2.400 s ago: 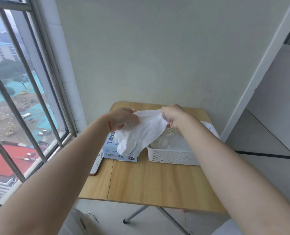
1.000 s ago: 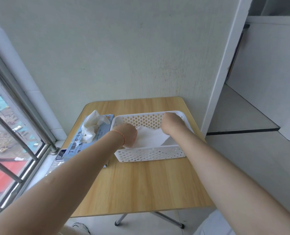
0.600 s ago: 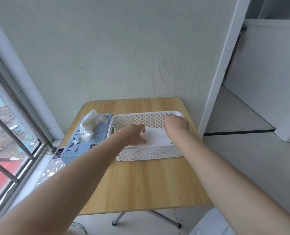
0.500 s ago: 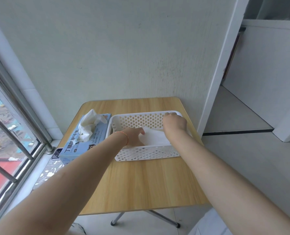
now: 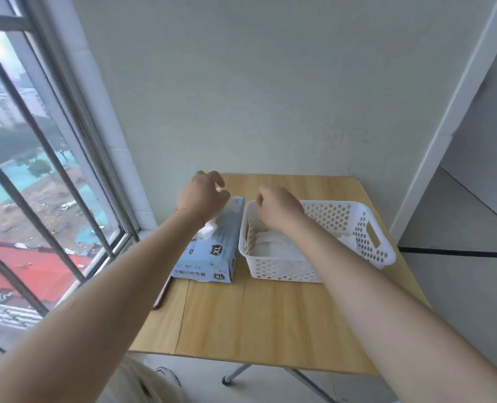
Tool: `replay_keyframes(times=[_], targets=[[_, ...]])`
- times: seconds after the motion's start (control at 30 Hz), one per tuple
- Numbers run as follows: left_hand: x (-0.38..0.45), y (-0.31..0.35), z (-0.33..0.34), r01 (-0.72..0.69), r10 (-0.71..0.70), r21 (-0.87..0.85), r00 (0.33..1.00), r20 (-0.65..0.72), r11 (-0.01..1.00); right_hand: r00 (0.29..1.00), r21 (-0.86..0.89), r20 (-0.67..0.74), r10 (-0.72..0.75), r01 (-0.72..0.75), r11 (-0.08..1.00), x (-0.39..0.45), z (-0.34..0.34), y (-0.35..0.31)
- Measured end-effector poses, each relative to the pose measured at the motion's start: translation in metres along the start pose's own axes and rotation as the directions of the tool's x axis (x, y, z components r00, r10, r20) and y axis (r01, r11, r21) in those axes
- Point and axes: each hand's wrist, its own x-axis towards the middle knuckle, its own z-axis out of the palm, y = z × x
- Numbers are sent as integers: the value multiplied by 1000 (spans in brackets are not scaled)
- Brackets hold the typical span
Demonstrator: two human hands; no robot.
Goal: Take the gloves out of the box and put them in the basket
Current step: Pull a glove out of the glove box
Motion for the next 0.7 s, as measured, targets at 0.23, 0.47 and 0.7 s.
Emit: replay_keyframes(times=[0.23, 0.47, 0.7], targets=[[-11, -61, -12, 143, -146, 37, 981, 127, 989, 993, 70, 23, -115, 113, 991, 22, 31, -61], [-5, -64, -18, 114, -113, -76, 993, 26, 991, 996, 128, -28, -88, 91, 988, 30, 37, -71], [1, -56, -27, -18, 15, -70, 999, -45, 997, 985, 198, -49, -163, 170, 965, 38, 29, -81]])
